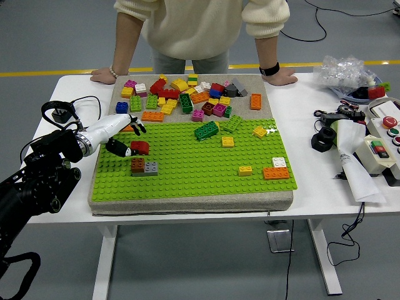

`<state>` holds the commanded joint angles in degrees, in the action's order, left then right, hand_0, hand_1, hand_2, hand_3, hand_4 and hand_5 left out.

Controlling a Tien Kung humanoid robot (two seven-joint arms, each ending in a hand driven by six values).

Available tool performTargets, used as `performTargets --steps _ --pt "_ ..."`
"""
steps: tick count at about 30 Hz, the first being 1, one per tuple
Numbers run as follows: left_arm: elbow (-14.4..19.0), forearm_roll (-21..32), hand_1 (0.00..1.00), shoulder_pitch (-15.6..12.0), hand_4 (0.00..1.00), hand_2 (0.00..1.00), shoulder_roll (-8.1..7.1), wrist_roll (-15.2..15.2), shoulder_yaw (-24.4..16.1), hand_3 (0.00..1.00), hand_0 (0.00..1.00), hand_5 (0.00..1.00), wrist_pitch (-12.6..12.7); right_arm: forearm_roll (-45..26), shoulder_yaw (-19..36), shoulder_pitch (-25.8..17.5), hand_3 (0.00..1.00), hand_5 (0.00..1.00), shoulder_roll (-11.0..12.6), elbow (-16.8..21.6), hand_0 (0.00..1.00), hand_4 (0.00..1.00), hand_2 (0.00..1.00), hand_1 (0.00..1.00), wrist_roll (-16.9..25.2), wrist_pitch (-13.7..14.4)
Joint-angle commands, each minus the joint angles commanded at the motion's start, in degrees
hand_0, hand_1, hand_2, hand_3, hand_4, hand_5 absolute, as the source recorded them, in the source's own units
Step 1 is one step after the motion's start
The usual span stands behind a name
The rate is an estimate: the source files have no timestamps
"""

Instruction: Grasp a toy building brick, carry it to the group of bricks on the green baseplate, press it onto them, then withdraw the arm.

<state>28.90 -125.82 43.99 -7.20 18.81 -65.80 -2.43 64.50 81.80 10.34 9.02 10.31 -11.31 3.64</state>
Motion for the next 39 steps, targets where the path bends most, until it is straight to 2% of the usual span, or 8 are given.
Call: performTargets --steps 22,39 --pt "-5.3 1.1 0.765 2.1 0.799 0.597 1.49 0.1 1.2 0.628 0.869 0.025 0.6 -0.2 0.0 0.3 0.682 0.692 0.0 0.0 0.782 0.948 0.741 0.704 0.0 0.0" --pt "-9.8 3.0 0.765 4.1 0.796 0.600 1.99 0.4 4.1 0.632 0.870 0.026 0.7 -0.2 0.0 0.5 0.682 0.692 0.0 0.0 0.782 0.948 0.741 0.705 0.1 0.0"
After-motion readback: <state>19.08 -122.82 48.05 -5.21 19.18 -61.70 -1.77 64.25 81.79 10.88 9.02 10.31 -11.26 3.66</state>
